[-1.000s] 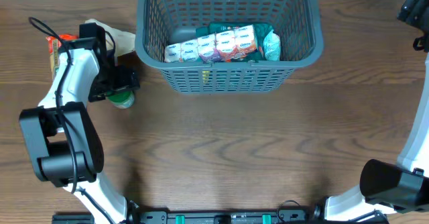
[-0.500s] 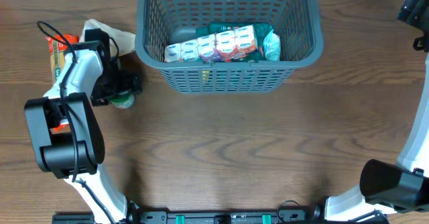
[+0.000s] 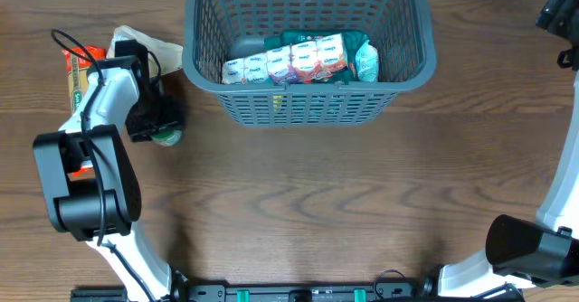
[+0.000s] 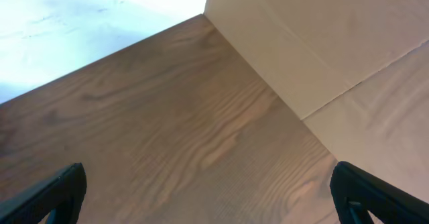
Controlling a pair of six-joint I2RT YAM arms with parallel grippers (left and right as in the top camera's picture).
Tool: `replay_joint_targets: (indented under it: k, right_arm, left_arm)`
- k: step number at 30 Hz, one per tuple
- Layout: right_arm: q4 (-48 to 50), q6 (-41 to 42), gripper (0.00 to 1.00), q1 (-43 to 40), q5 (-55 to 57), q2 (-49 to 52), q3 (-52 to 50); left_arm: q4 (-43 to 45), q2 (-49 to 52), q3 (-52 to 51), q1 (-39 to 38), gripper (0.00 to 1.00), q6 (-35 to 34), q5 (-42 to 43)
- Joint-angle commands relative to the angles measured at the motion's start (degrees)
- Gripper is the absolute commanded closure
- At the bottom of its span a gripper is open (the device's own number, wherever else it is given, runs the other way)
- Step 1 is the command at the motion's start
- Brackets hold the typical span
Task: Pack container
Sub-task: 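Lower the left gripper over the jar and close on it, then lift the jar with the left gripper and release it into the basket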
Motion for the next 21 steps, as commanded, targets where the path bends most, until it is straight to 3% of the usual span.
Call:
replay_joint_targets:
  k: [1, 3, 12, 21]
  right_arm:
    - [-0.02, 0.79, 0.01, -0.39, 0.55, -0.50, 0.61]
    - [-0.02, 0.79, 0.01, -0.39, 0.55, -0.50, 0.61]
    - [-0.02, 0.79, 0.01, -0.39, 0.55, -0.50, 0.61]
    - [-0.02, 0.81, 0.01, -0.39, 0.55, -0.50, 0.61]
  left_arm:
    - [0.26, 0.81, -0.33, 0.09, 0.76, 0.81, -0.31]
    - [0.39, 0.81, -0.33, 0.09, 0.94, 0.81, -0.31]
    - [0.79, -0.50, 0.09, 0.09, 0.94, 0.79, -0.31]
    - [0.48, -10.95, 2.01, 0.09, 0.94, 0.79, -0.42]
